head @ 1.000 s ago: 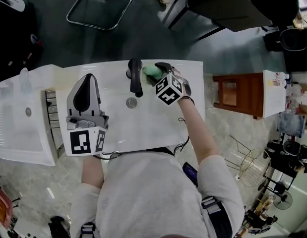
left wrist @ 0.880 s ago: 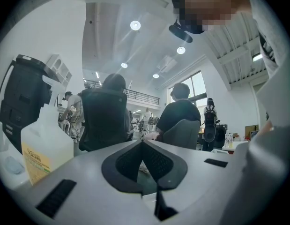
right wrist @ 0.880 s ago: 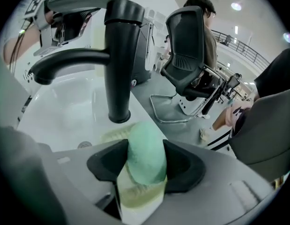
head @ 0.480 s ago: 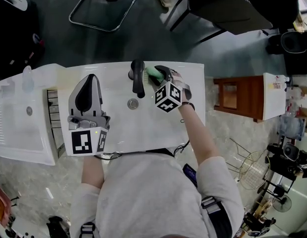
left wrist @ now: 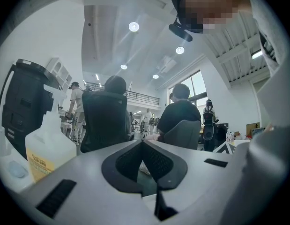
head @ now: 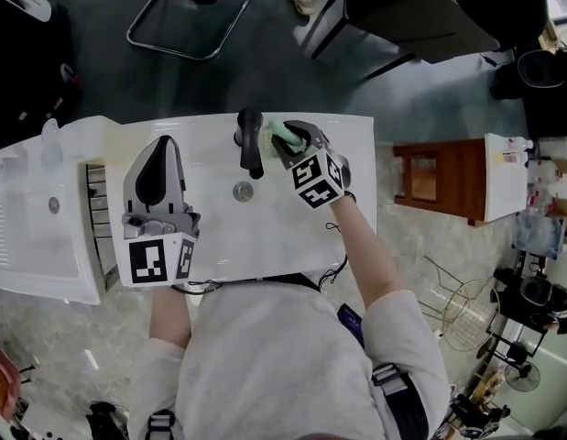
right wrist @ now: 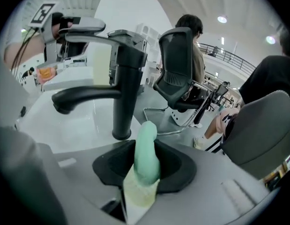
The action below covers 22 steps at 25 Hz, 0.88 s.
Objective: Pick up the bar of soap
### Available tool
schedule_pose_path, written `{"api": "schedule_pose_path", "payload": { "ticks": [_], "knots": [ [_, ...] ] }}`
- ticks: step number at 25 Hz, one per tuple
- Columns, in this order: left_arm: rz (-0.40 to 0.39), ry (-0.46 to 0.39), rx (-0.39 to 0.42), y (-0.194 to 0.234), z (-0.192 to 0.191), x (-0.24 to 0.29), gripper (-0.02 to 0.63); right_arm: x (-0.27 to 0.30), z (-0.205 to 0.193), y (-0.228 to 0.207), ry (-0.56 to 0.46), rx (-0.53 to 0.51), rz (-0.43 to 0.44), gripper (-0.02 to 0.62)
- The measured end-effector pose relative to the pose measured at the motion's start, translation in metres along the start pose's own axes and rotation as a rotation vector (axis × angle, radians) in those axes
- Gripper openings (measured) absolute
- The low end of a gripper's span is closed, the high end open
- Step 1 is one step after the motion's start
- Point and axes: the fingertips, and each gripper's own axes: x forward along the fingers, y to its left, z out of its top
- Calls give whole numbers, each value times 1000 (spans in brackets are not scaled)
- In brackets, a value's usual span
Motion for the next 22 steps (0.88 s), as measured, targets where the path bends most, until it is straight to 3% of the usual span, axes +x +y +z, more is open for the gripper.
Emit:
{"api": "schedule_pose_path", "payload": {
  "ticks": [12,22],
  "knots": [
    [1,-37,37,-34,21,-17,8,-75,20,-5,-228,277,-20,132],
    [19,-64,71,-78,39,-45,8,-145,23,-3,-360,333,-76,133]
  ]
}}
